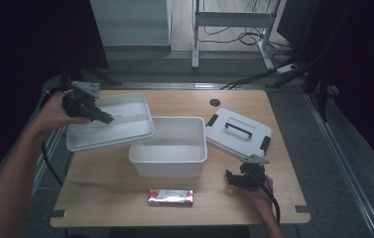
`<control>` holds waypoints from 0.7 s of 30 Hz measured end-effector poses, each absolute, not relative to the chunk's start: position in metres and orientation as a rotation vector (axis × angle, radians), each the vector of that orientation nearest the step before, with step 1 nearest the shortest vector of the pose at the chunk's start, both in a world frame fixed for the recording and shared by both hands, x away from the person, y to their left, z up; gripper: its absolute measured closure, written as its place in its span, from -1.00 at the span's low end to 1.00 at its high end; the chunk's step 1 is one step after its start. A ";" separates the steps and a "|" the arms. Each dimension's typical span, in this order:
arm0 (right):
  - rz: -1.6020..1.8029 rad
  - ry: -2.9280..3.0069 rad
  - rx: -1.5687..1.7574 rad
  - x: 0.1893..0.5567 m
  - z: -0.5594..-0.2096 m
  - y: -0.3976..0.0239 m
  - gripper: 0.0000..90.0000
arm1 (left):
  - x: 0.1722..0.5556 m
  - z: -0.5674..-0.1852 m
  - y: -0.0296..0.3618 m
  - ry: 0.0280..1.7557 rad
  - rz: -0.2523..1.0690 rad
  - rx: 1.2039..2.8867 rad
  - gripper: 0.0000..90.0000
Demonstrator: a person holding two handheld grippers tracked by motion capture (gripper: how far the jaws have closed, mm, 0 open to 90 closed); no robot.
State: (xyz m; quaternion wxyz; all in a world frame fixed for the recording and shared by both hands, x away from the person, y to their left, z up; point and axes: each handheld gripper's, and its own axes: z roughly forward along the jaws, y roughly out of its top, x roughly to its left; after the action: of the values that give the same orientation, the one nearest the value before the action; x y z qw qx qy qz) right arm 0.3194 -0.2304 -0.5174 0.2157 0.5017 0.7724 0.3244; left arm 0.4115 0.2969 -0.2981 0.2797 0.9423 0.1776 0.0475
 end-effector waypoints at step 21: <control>0.897 2.134 1.401 0.320 -0.517 -0.231 -0.72 | 0.399 -0.314 0.351 0.627 0.139 2.479 1.00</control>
State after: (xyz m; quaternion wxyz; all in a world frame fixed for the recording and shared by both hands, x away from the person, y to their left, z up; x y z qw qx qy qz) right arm 0.3196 -0.2307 -0.5174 0.2162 0.5054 0.7701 0.3238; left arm 0.3988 0.3509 -0.3136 0.2865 0.9274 0.2347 0.0521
